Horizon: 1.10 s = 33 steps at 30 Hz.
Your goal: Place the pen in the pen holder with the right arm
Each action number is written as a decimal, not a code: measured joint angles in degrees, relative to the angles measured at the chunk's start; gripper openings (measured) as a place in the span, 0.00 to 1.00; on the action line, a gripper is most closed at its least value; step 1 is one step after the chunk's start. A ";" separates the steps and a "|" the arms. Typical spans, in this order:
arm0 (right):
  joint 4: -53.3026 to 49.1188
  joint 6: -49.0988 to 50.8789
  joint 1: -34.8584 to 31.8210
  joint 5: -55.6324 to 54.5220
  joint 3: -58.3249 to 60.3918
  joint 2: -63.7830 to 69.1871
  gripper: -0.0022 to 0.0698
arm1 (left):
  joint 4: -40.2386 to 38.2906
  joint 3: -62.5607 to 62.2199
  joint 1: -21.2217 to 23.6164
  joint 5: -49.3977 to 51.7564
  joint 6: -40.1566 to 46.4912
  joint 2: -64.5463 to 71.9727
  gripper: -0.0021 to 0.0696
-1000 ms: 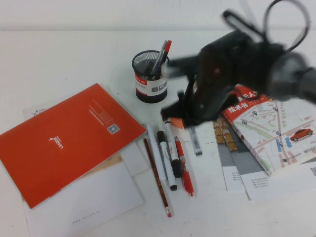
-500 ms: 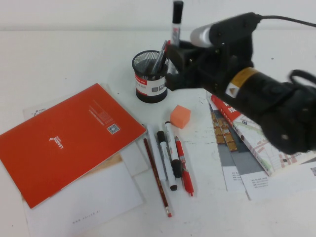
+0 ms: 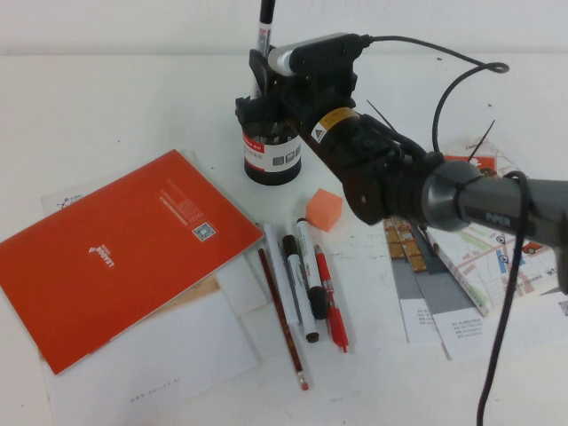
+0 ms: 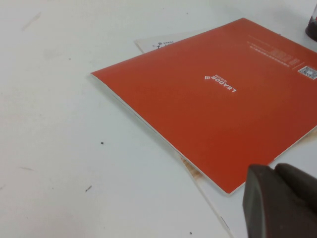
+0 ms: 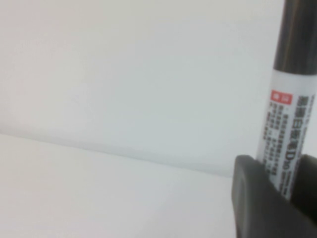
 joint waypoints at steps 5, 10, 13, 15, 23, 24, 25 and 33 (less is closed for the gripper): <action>0.76 -0.09 -1.34 4.82 -3.48 2.09 0.35 | 0.00 0.00 0.00 0.00 0.00 0.00 0.03; 0.77 -0.09 -1.57 7.05 -3.76 1.80 0.44 | 0.00 0.00 0.00 0.00 0.00 0.00 0.03; 0.77 -0.09 -1.31 12.96 -3.76 -0.76 0.21 | 0.00 0.00 0.00 0.00 0.00 0.00 0.03; 0.91 -0.09 -0.95 17.38 -3.02 -4.43 0.09 | 0.00 0.00 0.00 0.00 0.00 0.00 0.03; -1.91 -0.09 2.01 18.17 13.86 -28.06 0.01 | 0.00 0.00 0.00 0.00 0.00 0.00 0.03; -3.03 -0.09 2.79 18.82 16.71 -31.44 0.01 | 0.00 0.00 0.00 0.00 0.00 0.00 0.03; -3.74 -0.13 3.47 19.60 19.46 -34.74 0.01 | 0.00 0.00 0.00 0.00 0.00 0.00 0.03; -5.67 -0.22 7.35 29.84 36.55 -57.62 0.00 | 0.00 0.00 0.00 0.00 0.00 0.00 0.03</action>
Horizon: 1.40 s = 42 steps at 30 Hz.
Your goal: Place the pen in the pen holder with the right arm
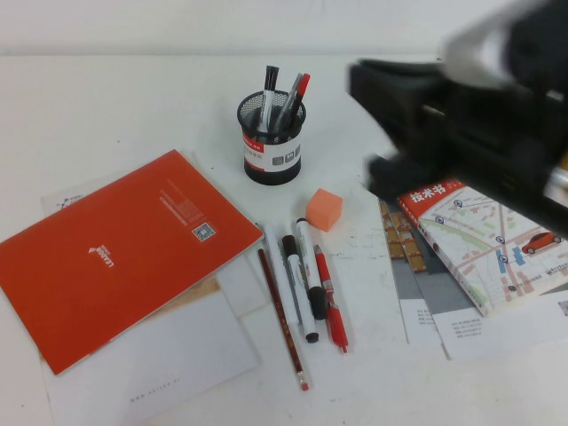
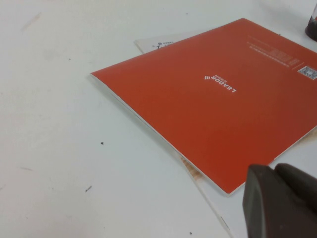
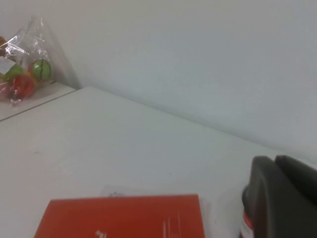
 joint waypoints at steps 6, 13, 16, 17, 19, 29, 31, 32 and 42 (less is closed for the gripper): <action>1.80 0.00 0.00 12.10 9.31 -15.01 0.00 | 0.00 0.00 0.00 0.00 0.00 0.00 0.03; 0.56 0.00 0.00 19.67 18.47 -26.94 0.00 | 0.00 0.00 0.00 0.00 0.00 0.00 0.03; 0.44 0.00 -1.65 19.78 21.84 -30.15 0.00 | 0.00 0.00 0.00 0.00 0.00 0.00 0.03; 0.44 0.00 -2.84 19.78 23.11 -31.18 0.00 | 0.00 0.00 0.00 0.00 0.00 0.00 0.03; 0.78 0.00 -6.08 19.62 25.75 -33.32 0.00 | 0.00 0.00 0.00 0.00 0.00 0.00 0.03; 1.64 0.00 -29.99 13.27 42.37 -52.99 0.00 | 0.00 0.00 0.00 0.00 0.00 0.00 0.03; 1.72 0.00 -33.02 13.18 45.02 -56.56 0.00 | 0.00 0.00 0.00 0.00 0.00 0.00 0.03; 1.72 0.00 -33.82 13.13 46.03 -57.89 0.00 | 0.00 0.00 0.00 0.00 0.00 0.00 0.03; 5.52 -1.55 -35.15 13.35 53.97 -63.04 0.00 | 0.00 0.00 0.00 0.00 0.00 0.00 0.03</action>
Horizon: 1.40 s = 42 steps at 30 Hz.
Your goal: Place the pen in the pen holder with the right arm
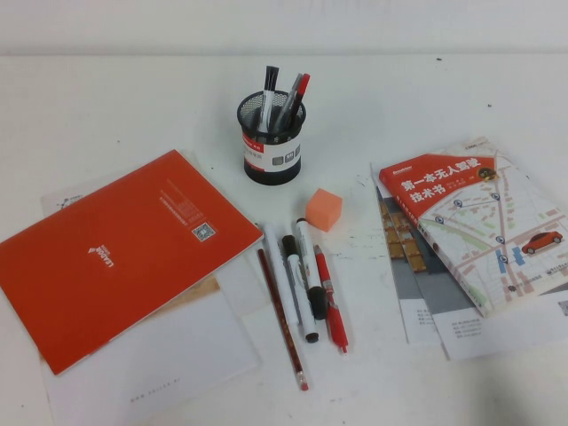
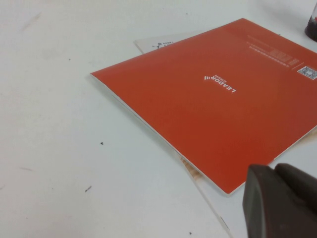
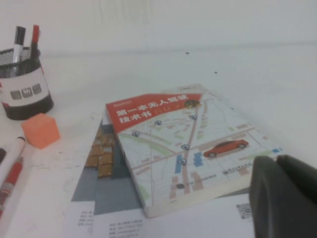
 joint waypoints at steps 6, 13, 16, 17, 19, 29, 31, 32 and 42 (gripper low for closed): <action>1.83 -2.16 -0.08 9.16 0.00 -4.43 0.00 | 0.00 0.00 0.00 0.00 0.00 0.00 0.03; 1.98 -2.53 -0.08 13.48 0.10 -4.54 0.00 | 0.00 0.00 0.00 0.00 0.00 0.00 0.03; 1.98 -2.53 -0.08 13.59 0.10 -4.54 0.00 | 0.00 0.00 0.00 0.00 0.00 0.00 0.03; 1.98 -2.53 -0.08 13.59 0.10 -4.54 0.00 | 0.00 0.00 0.00 0.00 0.00 0.00 0.03; 1.98 -2.53 -0.08 13.59 0.10 -4.54 0.00 | 0.00 0.00 0.00 0.00 0.00 0.00 0.03; 1.98 -2.57 -0.08 13.59 0.10 -4.54 0.00 | 0.00 0.00 0.00 0.00 0.00 0.00 0.03; 1.98 -2.57 -0.08 13.59 0.10 -4.54 0.00 | 0.00 0.00 0.00 0.00 0.00 0.00 0.03; 1.98 -2.57 -0.08 13.59 0.10 -4.54 0.00 | 0.00 0.00 0.00 0.00 0.00 0.00 0.03; 1.98 -2.57 -0.08 13.59 0.10 -4.54 0.00 | 0.00 0.00 0.00 0.00 0.00 0.00 0.03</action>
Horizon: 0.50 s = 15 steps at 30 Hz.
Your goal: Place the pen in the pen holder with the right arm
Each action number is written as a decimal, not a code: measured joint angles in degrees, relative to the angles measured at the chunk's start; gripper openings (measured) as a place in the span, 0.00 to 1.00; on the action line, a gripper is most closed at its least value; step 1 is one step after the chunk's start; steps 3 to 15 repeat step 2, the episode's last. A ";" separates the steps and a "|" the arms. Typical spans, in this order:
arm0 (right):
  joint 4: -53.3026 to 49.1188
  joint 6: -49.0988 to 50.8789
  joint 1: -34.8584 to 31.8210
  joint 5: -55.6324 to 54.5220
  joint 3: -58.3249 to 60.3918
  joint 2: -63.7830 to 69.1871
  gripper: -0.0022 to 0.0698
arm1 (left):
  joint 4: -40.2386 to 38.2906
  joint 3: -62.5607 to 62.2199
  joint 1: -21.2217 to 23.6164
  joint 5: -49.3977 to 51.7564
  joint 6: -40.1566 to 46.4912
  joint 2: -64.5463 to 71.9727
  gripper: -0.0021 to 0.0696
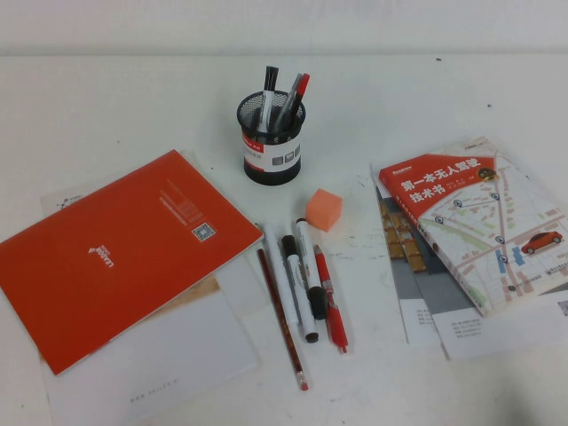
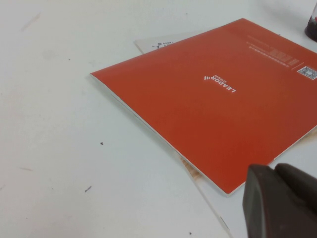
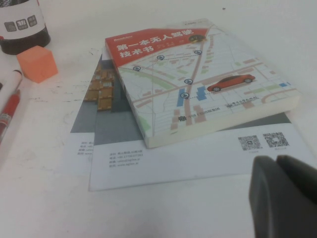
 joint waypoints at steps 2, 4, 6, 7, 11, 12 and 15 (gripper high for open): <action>0.00 0.00 0.00 0.00 0.00 0.00 0.00 | 0.00 0.00 0.00 0.00 0.00 0.00 0.03; 0.00 0.00 0.00 0.00 0.00 0.00 0.00 | 0.00 0.00 0.00 0.00 0.00 0.00 0.03; 0.00 0.00 0.00 0.00 0.00 0.00 0.00 | 0.00 0.00 0.00 0.00 0.00 0.00 0.03; 0.00 0.00 0.00 0.00 0.00 0.00 0.00 | 0.00 0.00 0.00 0.00 0.00 0.00 0.03; 0.00 0.00 0.00 0.00 0.00 0.00 0.00 | 0.00 0.00 0.00 0.00 0.00 0.00 0.03; 0.00 0.00 0.00 0.00 0.00 0.00 0.00 | 0.00 0.00 0.00 0.00 0.00 0.00 0.03; 0.00 0.00 0.00 0.00 0.00 0.00 0.00 | 0.00 0.00 0.00 0.00 0.00 0.00 0.03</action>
